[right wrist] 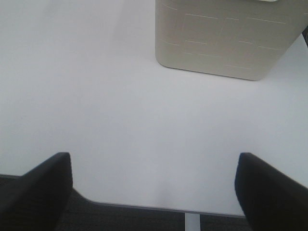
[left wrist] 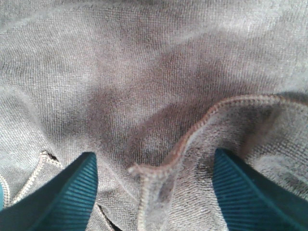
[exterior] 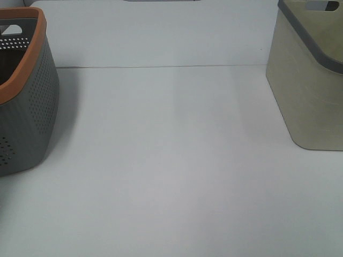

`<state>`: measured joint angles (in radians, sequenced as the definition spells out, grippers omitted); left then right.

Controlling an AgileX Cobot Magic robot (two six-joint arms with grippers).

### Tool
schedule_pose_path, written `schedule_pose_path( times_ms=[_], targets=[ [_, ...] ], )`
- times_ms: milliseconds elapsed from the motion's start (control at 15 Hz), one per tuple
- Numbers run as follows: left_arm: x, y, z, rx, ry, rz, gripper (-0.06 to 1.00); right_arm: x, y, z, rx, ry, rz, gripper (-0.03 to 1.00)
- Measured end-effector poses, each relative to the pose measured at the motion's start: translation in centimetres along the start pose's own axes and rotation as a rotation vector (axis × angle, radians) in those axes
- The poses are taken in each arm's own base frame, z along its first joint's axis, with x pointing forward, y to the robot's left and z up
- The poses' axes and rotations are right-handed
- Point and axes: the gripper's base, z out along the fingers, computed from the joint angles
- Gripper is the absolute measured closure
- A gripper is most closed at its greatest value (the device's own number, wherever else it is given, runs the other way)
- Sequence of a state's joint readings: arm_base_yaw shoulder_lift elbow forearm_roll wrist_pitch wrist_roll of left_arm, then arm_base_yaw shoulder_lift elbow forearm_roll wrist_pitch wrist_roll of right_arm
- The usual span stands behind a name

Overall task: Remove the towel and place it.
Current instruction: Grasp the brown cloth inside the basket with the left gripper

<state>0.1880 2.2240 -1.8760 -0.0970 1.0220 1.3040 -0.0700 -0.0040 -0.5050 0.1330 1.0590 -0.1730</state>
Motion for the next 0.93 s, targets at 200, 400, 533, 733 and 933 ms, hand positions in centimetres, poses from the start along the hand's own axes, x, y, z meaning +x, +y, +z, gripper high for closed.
schedule_pose_path(
  times_ms=[200,400,533,733,933],
  targets=[
    [0.00,-0.19,0.61,0.025,-0.004,-0.008,0.30,0.00,0.00,0.00,0.000,0.000,0.000,0.07],
    [-0.30,-0.44,0.97,0.044,-0.007,-0.006,0.30,0.00,0.00,0.00,0.000,0.000,0.000,0.07],
    [-0.36,-0.49,0.97,0.048,-0.009,-0.005,0.35,0.00,0.00,0.00,0.000,0.000,0.000,0.07],
    [-0.33,-0.57,0.96,0.056,-0.005,-0.025,0.66,0.00,0.00,0.00,0.000,0.000,0.000,0.07],
    [-0.22,-0.55,0.97,0.053,0.009,-0.097,0.79,0.00,0.00,0.00,0.000,0.000,0.000,0.07]
  ],
)
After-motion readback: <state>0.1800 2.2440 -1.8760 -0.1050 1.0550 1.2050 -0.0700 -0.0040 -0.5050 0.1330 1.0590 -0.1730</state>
